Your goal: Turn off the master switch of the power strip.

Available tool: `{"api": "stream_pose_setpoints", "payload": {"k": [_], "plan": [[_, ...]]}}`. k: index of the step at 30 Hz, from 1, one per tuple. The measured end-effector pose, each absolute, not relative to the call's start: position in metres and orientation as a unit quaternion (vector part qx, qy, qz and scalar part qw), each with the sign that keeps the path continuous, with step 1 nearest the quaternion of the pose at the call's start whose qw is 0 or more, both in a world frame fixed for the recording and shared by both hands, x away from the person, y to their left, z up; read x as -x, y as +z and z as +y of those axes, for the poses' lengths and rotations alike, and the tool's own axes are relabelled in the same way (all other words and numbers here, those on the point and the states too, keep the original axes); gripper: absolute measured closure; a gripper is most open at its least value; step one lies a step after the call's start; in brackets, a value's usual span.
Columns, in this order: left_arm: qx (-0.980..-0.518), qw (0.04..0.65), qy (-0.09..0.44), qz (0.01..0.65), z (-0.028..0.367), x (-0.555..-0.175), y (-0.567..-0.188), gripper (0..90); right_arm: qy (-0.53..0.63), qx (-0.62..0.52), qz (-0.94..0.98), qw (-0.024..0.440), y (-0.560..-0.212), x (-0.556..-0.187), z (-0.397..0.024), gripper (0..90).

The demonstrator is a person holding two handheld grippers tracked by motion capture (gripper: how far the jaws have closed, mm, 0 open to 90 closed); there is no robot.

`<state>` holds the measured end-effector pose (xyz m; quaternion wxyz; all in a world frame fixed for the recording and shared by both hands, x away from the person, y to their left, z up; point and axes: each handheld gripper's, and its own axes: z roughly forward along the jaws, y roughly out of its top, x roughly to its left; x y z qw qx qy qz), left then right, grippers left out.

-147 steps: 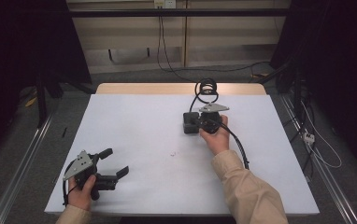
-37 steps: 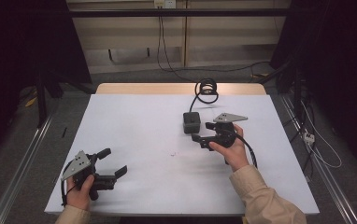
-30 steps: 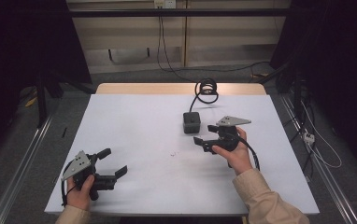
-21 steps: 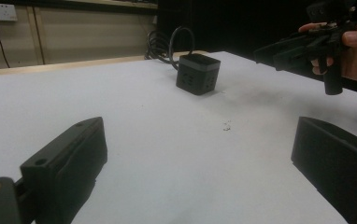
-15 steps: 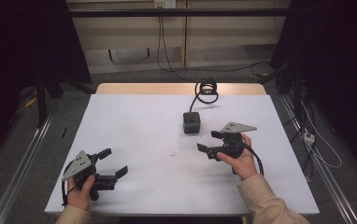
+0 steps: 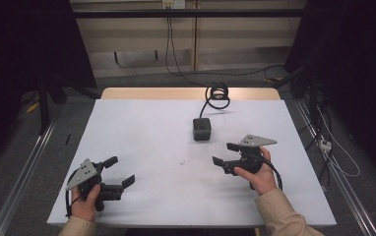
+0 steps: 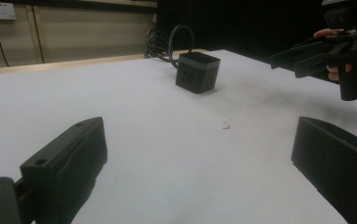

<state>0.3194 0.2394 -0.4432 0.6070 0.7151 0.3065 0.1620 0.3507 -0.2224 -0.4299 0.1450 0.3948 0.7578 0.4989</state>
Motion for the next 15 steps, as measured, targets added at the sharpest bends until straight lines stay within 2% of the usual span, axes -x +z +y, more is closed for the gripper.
{"api": "stream_pose_setpoints", "payload": {"k": [15], "plan": [[-0.716, 0.605, 0.163, 0.308, 0.240, -0.320, -0.444, 3.4, 0.498, -0.396, 0.758, 0.144, -0.437, -0.331, -0.237, 17.6]]}}
